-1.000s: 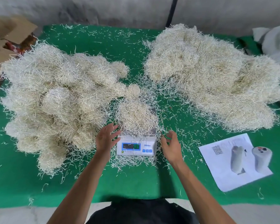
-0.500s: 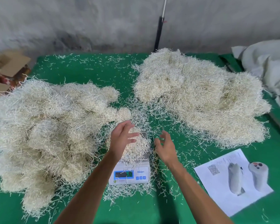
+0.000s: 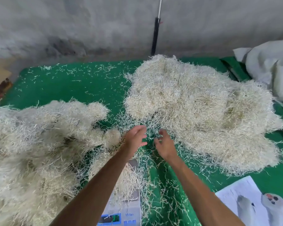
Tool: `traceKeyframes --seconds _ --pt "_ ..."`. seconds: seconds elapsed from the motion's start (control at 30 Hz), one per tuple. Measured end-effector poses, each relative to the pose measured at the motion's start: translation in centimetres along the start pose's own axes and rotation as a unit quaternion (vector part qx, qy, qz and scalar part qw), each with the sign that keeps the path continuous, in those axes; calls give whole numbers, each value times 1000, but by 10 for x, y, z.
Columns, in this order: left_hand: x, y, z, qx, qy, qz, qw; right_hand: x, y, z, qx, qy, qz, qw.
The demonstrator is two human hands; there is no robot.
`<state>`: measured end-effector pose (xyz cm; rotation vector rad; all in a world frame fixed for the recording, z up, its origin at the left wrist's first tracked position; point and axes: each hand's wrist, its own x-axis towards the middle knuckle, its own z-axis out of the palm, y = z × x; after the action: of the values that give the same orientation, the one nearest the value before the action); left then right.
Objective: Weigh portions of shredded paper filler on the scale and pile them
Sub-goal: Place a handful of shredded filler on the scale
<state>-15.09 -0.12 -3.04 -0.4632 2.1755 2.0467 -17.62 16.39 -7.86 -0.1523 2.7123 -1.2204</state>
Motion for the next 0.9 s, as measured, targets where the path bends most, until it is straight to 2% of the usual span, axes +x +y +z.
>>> traceKeyframes --seconds 0.17,0.27,0.4,0.5,0.57,0.67,0.73,0.8,0.9 --pt "56 -7 8 102 42 -31 993 79 13 8 -118 -12 -62 991" --pt "78 -22 7 93 45 -78 992 117 22 17 -204 -6 -108 973" --pt "89 -46 7 98 42 -146 984 131 42 45 -239 -16 -128 962" --pt "89 -55 6 75 61 -185 978 111 53 63 -154 6 -90 984" --pt "90 -55 10 17 63 -221 973 96 53 68 -106 0 -73 992" --pt "86 -49 19 -84 17 -276 957 64 37 70 -41 12 -148 988" --pt "81 -49 20 -58 -13 -258 964 41 23 71 0 3 -185 983" --pt "72 -49 20 -24 -12 -235 972 24 20 70 21 -11 -199 980" --pt "65 -41 15 34 28 -192 980 10 21 57 94 11 -181 979"
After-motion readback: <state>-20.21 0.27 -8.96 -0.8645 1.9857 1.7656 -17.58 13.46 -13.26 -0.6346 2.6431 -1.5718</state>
